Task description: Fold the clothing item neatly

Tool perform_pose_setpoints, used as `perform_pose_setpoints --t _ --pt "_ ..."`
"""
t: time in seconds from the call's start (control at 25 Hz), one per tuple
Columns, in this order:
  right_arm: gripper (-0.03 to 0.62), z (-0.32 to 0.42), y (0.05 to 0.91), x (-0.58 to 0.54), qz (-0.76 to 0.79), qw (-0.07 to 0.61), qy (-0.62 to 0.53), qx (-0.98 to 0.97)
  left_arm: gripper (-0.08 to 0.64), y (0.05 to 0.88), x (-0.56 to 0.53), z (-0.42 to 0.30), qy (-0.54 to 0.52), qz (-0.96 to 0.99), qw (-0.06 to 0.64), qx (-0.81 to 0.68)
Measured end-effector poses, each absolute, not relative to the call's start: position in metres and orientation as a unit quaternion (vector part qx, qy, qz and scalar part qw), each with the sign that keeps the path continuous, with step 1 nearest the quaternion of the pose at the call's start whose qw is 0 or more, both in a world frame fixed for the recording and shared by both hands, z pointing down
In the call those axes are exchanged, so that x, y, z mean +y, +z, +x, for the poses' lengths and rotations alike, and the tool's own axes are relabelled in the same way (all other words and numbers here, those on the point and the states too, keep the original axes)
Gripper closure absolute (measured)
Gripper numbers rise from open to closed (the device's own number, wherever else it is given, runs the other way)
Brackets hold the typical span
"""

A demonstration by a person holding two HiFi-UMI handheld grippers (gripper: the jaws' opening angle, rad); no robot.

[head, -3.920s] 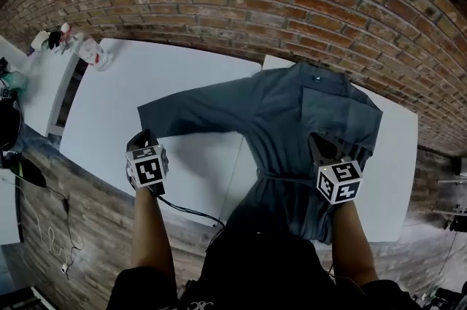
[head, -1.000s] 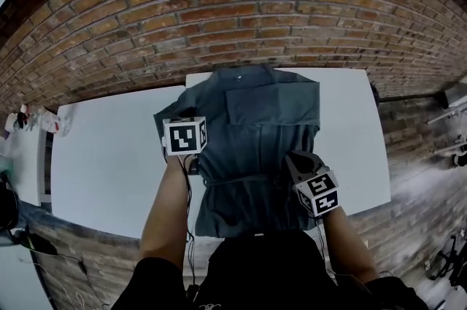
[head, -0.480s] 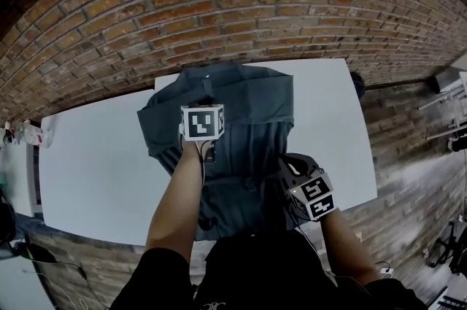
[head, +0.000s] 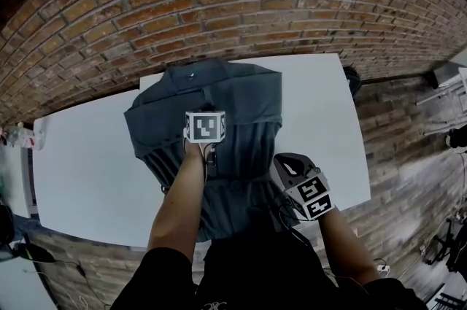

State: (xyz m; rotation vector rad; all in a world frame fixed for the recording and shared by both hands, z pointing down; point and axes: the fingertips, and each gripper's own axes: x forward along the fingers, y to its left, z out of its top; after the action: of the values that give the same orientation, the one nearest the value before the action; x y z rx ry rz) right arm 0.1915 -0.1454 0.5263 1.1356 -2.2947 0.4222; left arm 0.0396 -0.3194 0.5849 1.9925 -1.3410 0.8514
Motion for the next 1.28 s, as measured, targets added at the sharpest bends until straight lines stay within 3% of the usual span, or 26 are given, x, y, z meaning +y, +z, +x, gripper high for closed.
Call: perform_pose_setpoints --t 0.2,0.44,0.52,0.56,0.84,1.28 --pt "0.591 0.188 0.528 -0.149 0.413 0.268 0.162 -0.855 0.438 0.583 -0.316 0.053 0.312 0.77 0.288 -0.476" --pt "0.591 0.182 0.529 -0.151 0.404 0.263 0.158 -0.862 0.423 0.567 -0.308 0.055 0.297 0.776 0.281 -0.479" --pt "0.591 0.179 0.528 -0.152 0.401 0.258 0.157 -0.865 0.444 0.556 -0.301 0.053 0.275 0.786 0.278 -0.478" --pt "0.591 0.177 0.527 -0.153 0.4 0.255 0.157 -0.866 0.559 0.55 -0.297 0.053 0.261 0.795 0.274 -0.474" --pt "0.591 0.164 0.519 -0.16 0.384 0.219 0.161 -0.882 0.563 0.545 -0.26 0.014 0.25 0.789 0.267 -0.493" --pt "0.591 0.138 0.513 -0.152 0.375 0.224 0.154 -0.886 0.563 0.546 -0.184 -0.069 0.251 0.752 0.294 -0.534"
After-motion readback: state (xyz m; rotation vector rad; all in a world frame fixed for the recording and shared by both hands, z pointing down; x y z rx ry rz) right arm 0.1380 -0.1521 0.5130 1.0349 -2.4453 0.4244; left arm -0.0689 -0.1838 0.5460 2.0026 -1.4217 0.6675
